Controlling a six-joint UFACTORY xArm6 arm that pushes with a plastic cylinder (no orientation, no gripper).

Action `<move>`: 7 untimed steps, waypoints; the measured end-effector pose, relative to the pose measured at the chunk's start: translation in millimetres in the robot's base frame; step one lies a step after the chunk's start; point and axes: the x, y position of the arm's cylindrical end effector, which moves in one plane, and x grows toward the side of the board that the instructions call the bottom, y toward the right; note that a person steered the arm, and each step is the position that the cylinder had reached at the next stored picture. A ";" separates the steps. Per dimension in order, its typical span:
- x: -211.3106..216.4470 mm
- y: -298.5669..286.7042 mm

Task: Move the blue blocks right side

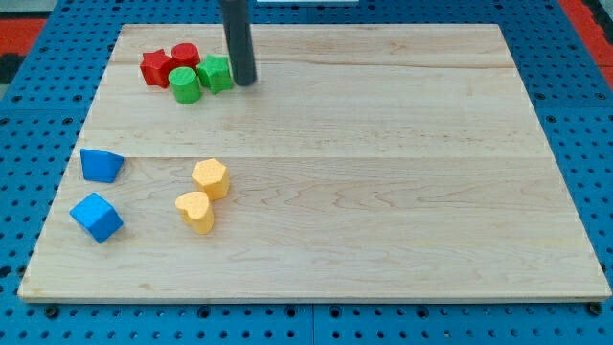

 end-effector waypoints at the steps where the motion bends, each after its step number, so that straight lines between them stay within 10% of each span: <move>1: 56.3 9.0; 3: 89.9 -220.0; 7: 136.6 -194.6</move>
